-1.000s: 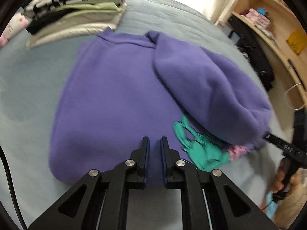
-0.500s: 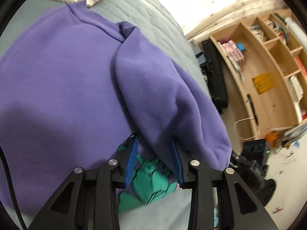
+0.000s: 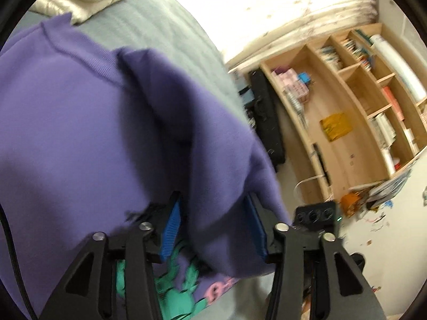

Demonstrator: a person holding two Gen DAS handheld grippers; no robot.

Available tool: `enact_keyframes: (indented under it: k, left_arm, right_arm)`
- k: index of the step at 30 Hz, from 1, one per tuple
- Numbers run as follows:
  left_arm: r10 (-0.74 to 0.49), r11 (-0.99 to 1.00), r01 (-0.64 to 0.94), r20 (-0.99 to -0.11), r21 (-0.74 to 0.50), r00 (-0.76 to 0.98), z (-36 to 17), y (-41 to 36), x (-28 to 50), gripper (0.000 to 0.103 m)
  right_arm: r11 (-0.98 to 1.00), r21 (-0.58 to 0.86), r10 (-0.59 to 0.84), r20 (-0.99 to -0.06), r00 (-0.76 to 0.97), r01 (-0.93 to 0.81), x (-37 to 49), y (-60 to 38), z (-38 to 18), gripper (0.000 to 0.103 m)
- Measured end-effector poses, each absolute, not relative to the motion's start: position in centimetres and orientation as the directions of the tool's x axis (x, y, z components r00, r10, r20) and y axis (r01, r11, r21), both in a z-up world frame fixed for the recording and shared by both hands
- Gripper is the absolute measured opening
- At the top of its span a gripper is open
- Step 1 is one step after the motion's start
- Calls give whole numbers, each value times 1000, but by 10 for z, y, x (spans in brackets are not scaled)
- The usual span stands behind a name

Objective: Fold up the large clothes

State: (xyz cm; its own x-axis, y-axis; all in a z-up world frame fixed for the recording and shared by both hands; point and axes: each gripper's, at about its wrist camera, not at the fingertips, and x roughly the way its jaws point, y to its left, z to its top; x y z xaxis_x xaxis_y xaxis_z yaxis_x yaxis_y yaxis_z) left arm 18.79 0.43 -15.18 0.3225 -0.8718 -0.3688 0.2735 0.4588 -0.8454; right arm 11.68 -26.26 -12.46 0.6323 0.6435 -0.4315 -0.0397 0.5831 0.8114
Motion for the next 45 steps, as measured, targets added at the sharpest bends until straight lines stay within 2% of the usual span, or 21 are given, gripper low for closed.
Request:
enact_keyframes:
  k: [3,4,7,11,14,17,19,23,26,29,31,38,41,45]
  left_arm:
    - [-850,478,267,-364,-837,382,-136,6,188,14]
    - [-829,505,255,-382,-824,408,-129,7,186,11]
    - [-759,605,236,-460,-761,461,-106,9,180,9]
    - [-559,800,122,-657,-587,506,-86,11,171,8]
    - [-424,884,20,-782,-467,457,-102,8,163,8]
    - [-343,922,-35,-853,-387,393,-137,11,153,8]
    - [-337,923,-36,-850,-383,405,-145,14,145,8]
    - [-304,941,-10,-853,-340,425,-139,11,141,9]
    - [-313,940,15,-844,-341,436,-134,10,141,13]
    - [-322,934,14,-826,-357,462,-126,16,135,32]
    - [-320,932,4,-817,-362,479,-119,23,128,43]
    - [-280,948,53,-746,-313,605,-86,36,96,43]
    - [-343,933,139,-702,-332,625,-71,18,97,43]
    - [-399,916,221,-692,-335,602,-72,-14,108,41]
  right_arm:
    - [587,809,632,-435,641,-30,118,-263,-121,18]
    - [593,805,623,-440,647,-23,118,-263,-118,16]
    - [616,787,598,-454,660,-17,117,-263,-110,13]
    - [683,731,534,-504,678,6,115,-255,-99,11]
    - [771,625,402,-630,664,125,112,-247,-102,11]
    - [820,532,329,-741,586,212,110,-233,-127,11]
    - [826,512,308,-761,571,236,103,-229,-143,11]
    - [837,501,304,-759,576,219,94,-226,-140,11]
    - [823,531,339,-744,575,202,93,-232,-142,13]
    - [809,549,355,-739,572,207,88,-237,-137,23]
    - [840,502,306,-754,581,208,81,-238,-127,31]
    - [911,372,151,-702,696,178,54,-239,-89,34]
    - [927,354,160,-667,728,121,61,-230,-78,34]
    - [938,344,202,-651,731,47,90,-213,-77,33]
